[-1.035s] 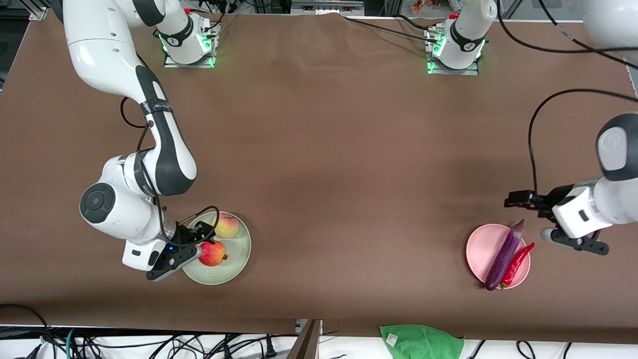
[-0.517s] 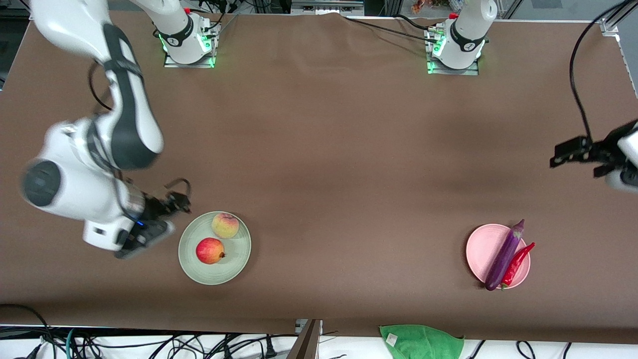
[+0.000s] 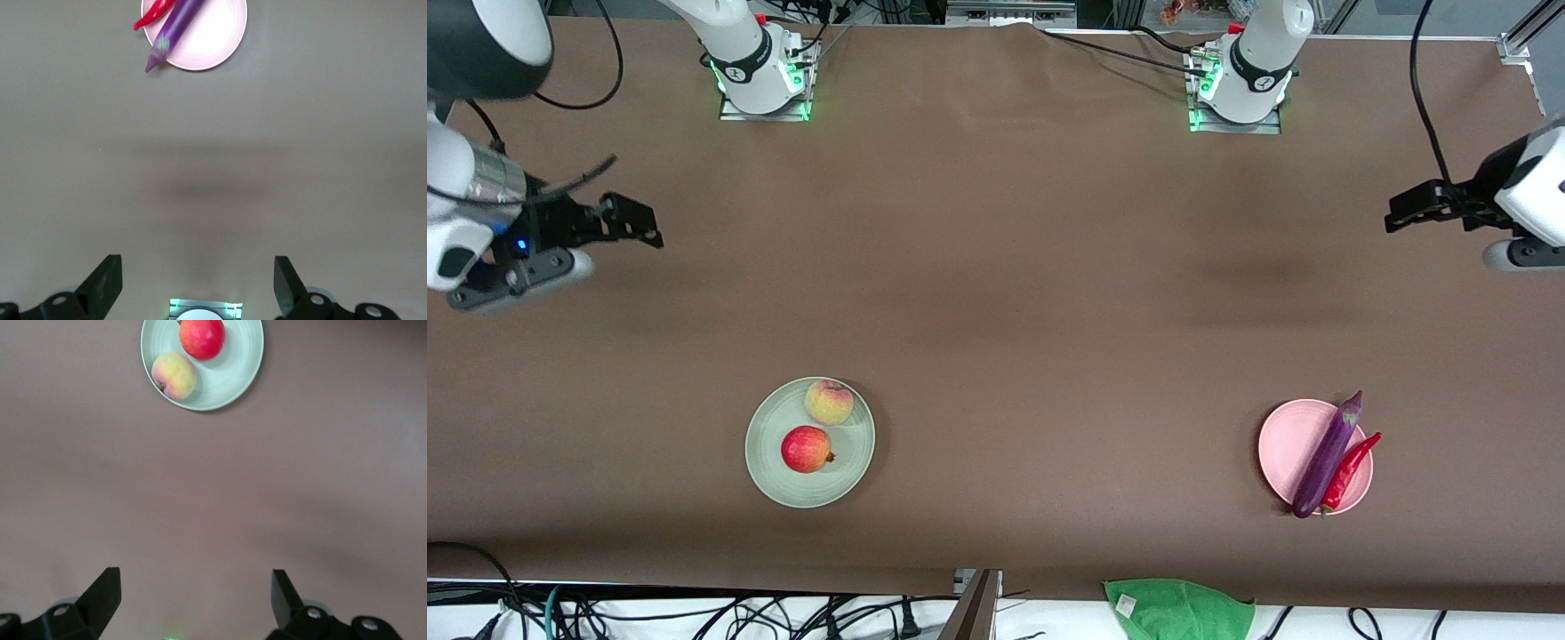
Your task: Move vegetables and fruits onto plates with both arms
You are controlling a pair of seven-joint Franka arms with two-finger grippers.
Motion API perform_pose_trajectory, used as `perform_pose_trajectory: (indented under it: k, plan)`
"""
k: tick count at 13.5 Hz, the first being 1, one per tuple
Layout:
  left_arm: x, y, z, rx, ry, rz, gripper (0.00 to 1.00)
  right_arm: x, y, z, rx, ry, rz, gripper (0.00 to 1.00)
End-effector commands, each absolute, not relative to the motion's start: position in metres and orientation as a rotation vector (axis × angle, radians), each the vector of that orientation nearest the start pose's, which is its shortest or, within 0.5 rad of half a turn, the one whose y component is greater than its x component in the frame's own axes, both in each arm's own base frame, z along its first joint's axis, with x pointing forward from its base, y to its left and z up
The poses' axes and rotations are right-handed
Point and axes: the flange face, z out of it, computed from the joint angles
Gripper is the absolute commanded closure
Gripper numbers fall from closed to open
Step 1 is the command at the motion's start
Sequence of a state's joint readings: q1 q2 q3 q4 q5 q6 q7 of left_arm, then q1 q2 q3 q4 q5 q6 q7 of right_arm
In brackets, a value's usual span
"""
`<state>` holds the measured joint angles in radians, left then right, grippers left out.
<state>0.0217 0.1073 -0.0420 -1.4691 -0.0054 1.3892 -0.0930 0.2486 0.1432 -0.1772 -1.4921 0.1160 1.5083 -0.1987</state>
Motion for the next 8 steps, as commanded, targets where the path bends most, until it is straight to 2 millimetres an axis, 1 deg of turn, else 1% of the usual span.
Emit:
perform_pose_trajectory:
  k: [1, 2, 3, 4, 5, 8]
  plan:
    - [0.554, -0.011, 0.597, -3.101, -0.142, 0.311, 0.0, 0.551, 0.061, 0.577, -3.028, -0.291, 0.183, 0.01]
    - [0.554, -0.01, 0.597, -3.101, -0.144, 0.314, 0.0, 0.546, 0.059, 0.568, -3.052, -0.261, 0.189, 0.01]
    - [0.555, -0.009, 0.596, -3.103, -0.146, 0.314, 0.0, 0.547, 0.062, 0.565, -3.11, -0.251, 0.19, 0.01]
    - [0.557, -0.011, 0.597, -3.106, -0.141, 0.305, 0.0, 0.549, 0.066, 0.564, -3.167, -0.284, 0.185, 0.01]
    - [0.559, -0.012, 0.597, -3.111, -0.139, 0.299, 0.0, 0.552, 0.057, 0.562, -3.19, -0.27, 0.184, 0.01]
    - [0.56, -0.017, 0.594, -3.15, -0.162, 0.315, 0.0, 0.555, 0.058, 0.565, -3.194, -0.278, 0.164, 0.01]
